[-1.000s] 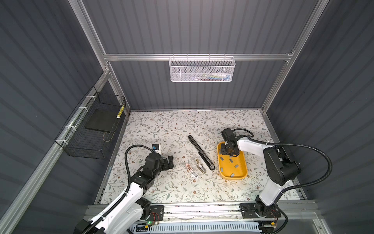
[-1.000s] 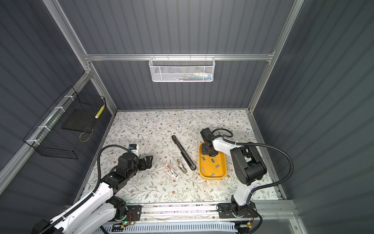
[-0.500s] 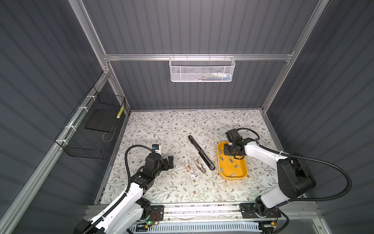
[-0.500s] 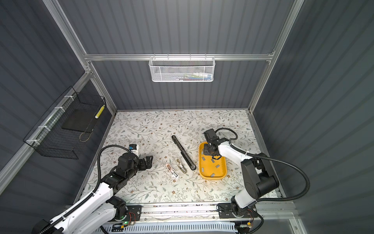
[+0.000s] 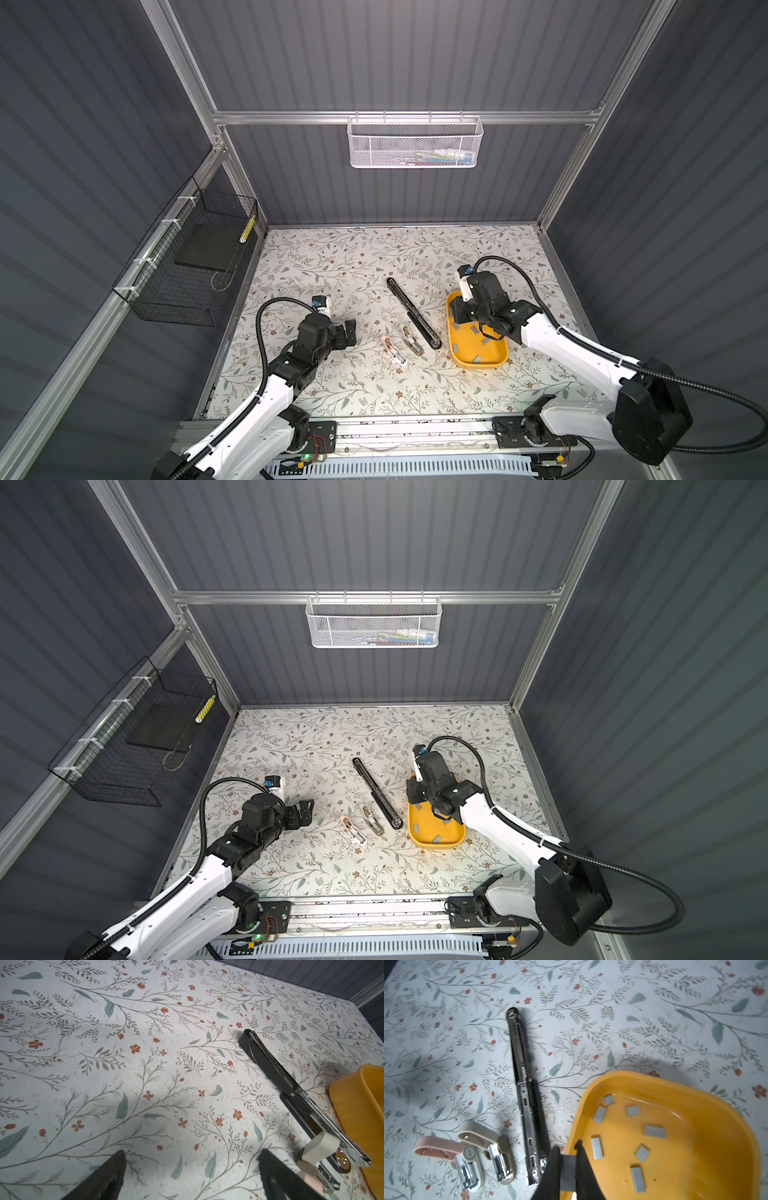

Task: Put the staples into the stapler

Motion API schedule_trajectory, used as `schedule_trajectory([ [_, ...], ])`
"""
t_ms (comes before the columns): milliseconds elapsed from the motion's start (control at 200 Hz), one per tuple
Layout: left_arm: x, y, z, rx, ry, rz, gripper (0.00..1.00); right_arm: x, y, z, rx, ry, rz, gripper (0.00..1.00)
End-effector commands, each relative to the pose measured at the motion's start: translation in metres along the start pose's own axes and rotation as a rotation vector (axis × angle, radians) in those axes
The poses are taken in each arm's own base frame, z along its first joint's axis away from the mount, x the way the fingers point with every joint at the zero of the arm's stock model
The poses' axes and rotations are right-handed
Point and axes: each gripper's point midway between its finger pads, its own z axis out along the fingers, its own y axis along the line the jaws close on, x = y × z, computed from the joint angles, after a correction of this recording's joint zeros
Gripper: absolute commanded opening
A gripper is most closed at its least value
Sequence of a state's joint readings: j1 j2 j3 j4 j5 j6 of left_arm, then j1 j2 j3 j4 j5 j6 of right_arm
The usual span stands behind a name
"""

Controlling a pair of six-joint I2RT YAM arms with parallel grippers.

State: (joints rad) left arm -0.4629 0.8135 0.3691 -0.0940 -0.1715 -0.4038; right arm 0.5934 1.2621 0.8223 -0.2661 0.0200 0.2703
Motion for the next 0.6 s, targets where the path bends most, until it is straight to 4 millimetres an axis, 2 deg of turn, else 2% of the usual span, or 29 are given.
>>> schedule_trajectory([
  [0,0.0,0.001,0.0,-0.001,-0.004,0.002,1.0,0.009,0.024,0.004,-0.071,0.024,-0.094,0.06],
  [290,0.001,0.0,-0.002,0.005,-0.007,0.002,1.0,0.039,0.05,0.02,-0.131,0.138,-0.156,0.05],
  [515,0.001,-0.002,-0.004,0.024,-0.012,0.004,1.0,0.053,0.042,0.028,-0.061,0.182,-0.168,0.06],
  [595,0.002,-0.023,-0.005,0.142,-0.006,0.039,0.99,0.055,0.04,0.032,-0.051,0.191,-0.174,0.06],
])
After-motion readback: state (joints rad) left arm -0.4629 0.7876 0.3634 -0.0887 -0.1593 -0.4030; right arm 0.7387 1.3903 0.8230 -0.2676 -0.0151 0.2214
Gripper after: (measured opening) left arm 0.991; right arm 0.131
